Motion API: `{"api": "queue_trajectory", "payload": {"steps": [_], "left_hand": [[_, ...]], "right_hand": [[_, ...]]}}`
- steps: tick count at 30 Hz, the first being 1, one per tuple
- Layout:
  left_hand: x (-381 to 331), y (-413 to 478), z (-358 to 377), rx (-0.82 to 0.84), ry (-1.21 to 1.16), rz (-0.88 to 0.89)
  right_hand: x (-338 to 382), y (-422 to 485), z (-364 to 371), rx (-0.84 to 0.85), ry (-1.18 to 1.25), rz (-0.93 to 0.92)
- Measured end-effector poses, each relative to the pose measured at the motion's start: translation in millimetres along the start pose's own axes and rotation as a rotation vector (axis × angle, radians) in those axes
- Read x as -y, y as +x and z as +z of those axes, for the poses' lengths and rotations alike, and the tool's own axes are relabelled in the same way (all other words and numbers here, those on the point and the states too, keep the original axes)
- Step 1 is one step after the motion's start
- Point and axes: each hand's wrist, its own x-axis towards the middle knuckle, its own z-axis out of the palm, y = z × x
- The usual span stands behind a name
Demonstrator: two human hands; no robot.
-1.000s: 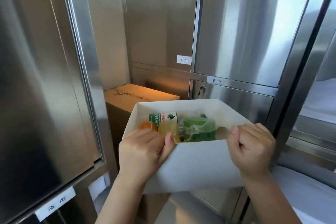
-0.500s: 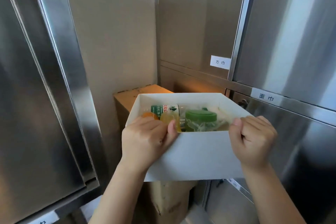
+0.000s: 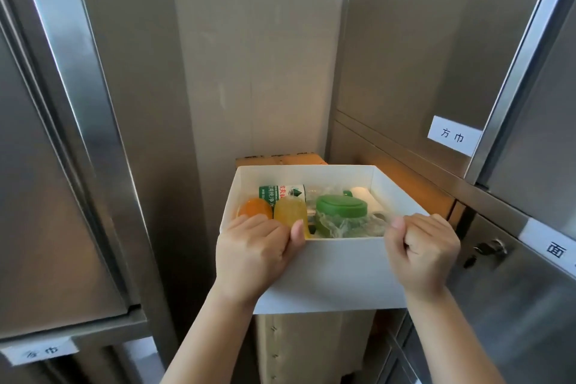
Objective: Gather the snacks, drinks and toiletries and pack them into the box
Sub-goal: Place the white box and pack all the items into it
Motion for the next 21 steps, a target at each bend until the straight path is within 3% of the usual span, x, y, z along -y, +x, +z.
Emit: {"api": "queue_trajectory", "payload": {"steps": [9, 12, 14, 21], "left_hand": [[-11.5, -11.9, 49.5, 0.004, 0.143, -0.050], [-8.7, -16.3, 65.9, 0.090, 0.210, -0.070], [-11.3, -24.1, 77.1, 0.180, 0.310, -0.106], [0.9, -43.5, 109.4, 0.383, 0.411, -0.178]], "right_hand": [[-53.8, -18.5, 37.3, 0.032, 0.002, 0.030], [-59.4, -20.3, 54.8, 0.057, 0.009, 0.107], [-58.5, -30.1, 63.3, 0.112, -0.020, 0.159], [-65.3, -54.5, 81.1, 0.424, -0.221, 0.056]]}}
